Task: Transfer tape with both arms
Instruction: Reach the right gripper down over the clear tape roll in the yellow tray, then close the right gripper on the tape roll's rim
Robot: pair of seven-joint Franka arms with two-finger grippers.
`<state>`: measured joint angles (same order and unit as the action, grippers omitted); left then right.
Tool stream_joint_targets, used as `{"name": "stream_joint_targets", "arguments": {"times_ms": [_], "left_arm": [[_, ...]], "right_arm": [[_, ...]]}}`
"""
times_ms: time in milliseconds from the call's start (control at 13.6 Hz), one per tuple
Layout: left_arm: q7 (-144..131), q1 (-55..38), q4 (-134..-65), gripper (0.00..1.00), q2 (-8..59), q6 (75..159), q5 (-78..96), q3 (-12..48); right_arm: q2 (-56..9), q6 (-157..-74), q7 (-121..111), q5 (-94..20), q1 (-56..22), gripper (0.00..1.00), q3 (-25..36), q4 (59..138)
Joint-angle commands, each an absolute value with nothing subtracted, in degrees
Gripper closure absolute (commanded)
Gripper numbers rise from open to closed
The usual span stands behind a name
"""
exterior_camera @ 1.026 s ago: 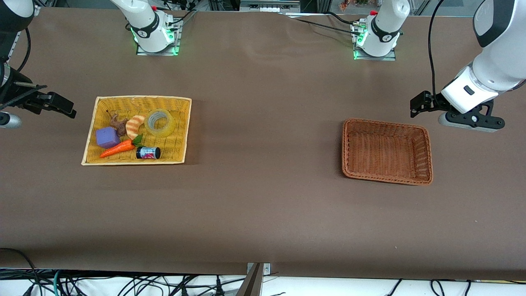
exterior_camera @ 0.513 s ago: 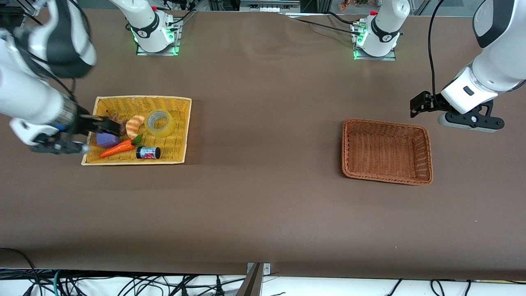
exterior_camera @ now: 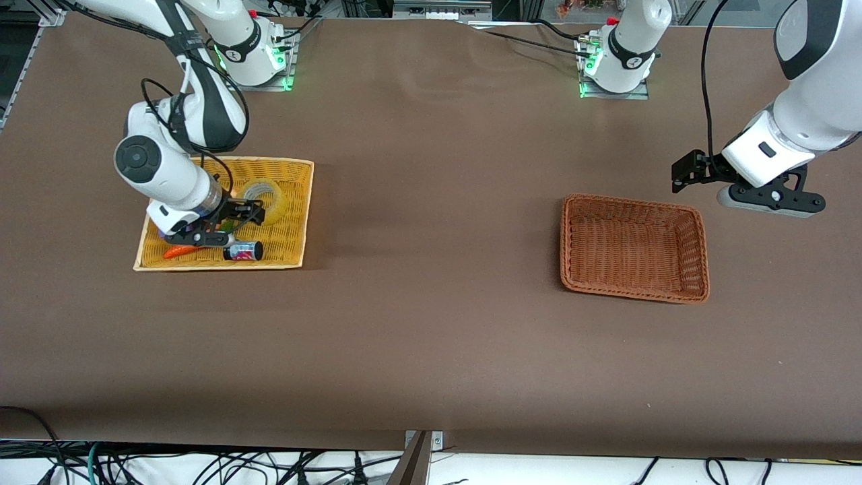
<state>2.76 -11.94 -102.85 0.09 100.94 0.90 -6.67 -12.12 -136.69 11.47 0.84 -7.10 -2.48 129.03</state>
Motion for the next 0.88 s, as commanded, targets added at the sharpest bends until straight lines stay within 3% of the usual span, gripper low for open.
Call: {"name": "stream_joint_targets", "arguments": {"times_ms": [0,440,806], "left_arm": [[3.87,-11.42,-102.39,0.00,0.18,100.20,-0.44,-6.15],[3.87,-11.34,-102.39,0.00,0.18,100.20,-0.44,-6.24],[3.87,-11.43,-102.39,0.00,0.26,100.20,-0.44,-6.15]], "right_arm": [[-8.96,-140.18,12.48,1.32,-6.86,0.00,-2.72,134.29],[-8.96,-141.68,22.04,1.23,-6.86,0.00,-7.99,135.97],[-9.67,-143.16,22.24,1.23,-6.86,0.00,-8.26,137.28]]}}
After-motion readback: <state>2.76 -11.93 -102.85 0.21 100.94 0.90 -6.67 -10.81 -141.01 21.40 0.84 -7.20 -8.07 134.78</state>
